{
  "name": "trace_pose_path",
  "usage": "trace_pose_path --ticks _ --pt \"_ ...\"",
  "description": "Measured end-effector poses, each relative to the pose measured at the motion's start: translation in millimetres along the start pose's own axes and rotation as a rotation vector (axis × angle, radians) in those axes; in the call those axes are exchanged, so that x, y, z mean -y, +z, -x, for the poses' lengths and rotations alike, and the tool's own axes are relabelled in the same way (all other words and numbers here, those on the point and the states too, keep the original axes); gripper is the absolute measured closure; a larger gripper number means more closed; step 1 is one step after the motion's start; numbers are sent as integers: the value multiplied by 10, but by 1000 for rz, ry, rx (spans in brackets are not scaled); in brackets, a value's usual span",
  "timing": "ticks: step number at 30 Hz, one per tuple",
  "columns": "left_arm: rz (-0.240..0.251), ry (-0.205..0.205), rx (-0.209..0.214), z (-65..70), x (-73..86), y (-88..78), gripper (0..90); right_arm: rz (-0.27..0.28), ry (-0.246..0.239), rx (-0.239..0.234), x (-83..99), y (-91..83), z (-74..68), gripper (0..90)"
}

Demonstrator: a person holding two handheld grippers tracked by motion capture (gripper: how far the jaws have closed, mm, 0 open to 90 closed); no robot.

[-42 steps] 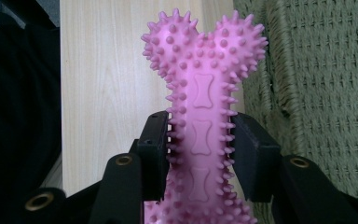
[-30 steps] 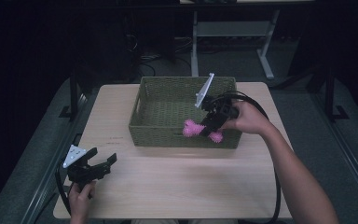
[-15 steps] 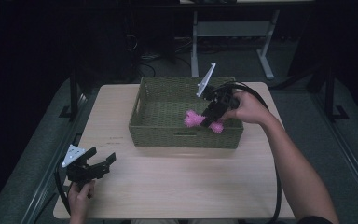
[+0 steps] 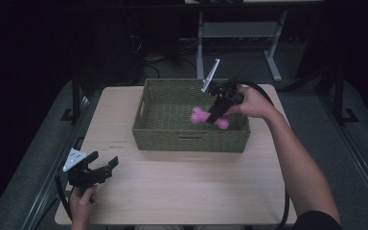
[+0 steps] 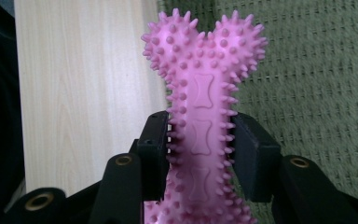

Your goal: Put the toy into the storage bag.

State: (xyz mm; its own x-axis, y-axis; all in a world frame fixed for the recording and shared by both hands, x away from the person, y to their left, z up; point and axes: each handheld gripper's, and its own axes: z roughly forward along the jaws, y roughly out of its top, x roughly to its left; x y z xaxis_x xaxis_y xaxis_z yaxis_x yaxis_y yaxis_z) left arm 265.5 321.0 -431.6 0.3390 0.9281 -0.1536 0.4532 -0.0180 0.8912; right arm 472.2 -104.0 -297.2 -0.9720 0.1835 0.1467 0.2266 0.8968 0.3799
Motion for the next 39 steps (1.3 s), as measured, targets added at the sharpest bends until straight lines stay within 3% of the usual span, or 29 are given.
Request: trace_pose_path --ticks 14,26,39 --pt "1 -1 0 -6 -3 -2 130 -16 52 -16 69 127 256 579" --pt "3 -5 -4 -15 1 -16 130 -45 76 -14 108 250 329 578" --pt "0 0 1 -3 2 -13 130 -40 106 -30 196 375 385 576"
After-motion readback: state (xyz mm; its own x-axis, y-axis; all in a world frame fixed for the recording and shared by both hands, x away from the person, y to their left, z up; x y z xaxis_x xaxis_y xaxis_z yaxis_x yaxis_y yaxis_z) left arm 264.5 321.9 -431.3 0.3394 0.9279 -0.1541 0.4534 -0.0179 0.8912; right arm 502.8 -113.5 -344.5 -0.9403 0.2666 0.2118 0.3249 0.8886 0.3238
